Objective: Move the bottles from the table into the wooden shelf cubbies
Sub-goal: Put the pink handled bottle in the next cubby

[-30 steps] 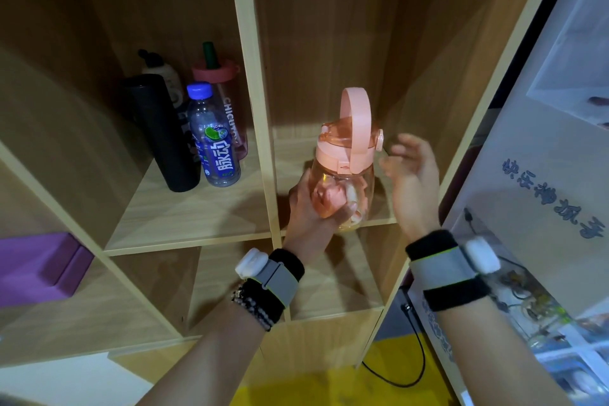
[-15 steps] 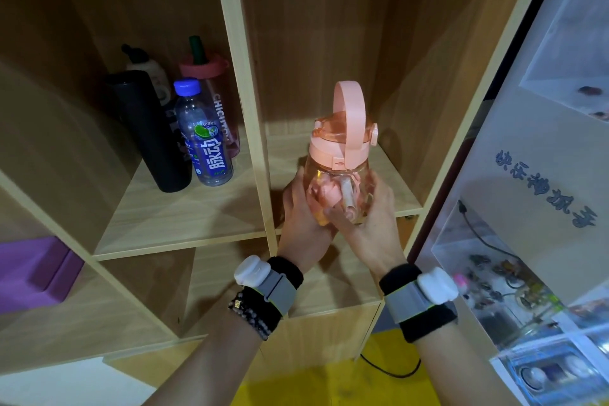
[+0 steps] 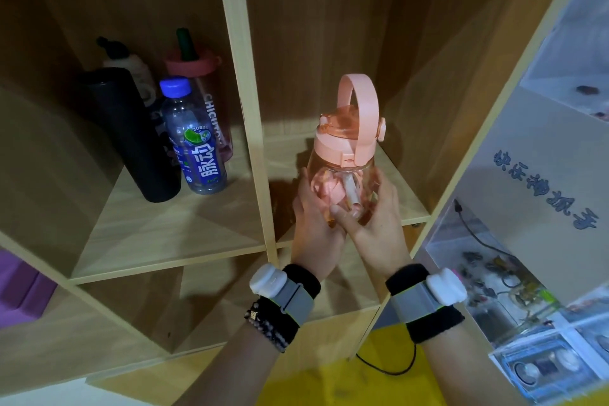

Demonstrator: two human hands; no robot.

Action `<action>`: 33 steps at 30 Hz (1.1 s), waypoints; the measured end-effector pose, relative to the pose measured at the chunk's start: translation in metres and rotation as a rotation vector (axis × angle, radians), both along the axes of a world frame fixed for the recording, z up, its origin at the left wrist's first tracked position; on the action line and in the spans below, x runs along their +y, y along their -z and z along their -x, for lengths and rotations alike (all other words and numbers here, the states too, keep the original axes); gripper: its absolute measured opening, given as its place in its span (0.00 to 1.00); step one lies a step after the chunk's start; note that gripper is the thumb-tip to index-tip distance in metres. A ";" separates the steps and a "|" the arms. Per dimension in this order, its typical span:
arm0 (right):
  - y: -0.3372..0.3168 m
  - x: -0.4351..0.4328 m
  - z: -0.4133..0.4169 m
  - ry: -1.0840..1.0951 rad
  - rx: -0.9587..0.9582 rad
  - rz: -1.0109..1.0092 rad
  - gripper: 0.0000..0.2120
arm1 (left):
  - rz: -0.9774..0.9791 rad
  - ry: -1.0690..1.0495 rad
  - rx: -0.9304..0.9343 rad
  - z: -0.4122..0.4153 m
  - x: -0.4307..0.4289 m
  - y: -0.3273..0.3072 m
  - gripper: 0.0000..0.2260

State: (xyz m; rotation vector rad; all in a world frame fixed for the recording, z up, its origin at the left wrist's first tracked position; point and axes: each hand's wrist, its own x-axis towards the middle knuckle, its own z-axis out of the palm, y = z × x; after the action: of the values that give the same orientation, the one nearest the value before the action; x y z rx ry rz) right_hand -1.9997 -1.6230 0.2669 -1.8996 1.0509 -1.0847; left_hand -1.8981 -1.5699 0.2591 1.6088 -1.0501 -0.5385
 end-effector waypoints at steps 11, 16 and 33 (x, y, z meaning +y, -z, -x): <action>0.004 -0.024 -0.003 -0.004 0.001 0.000 0.45 | -0.060 -0.031 -0.036 -0.002 -0.018 0.003 0.43; 0.005 -0.037 -0.002 -0.051 0.003 0.003 0.45 | -0.104 -0.094 -0.040 0.001 -0.029 0.006 0.41; -0.004 -0.090 -0.023 -0.077 -0.008 -0.013 0.46 | -0.136 -0.158 -0.057 -0.006 -0.075 -0.012 0.46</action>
State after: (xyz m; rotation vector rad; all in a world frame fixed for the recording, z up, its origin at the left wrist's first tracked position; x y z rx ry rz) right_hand -1.9766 -1.7135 0.2713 -1.9082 0.9697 -1.0383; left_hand -1.8922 -1.6452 0.2709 1.8194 -0.9343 -0.4680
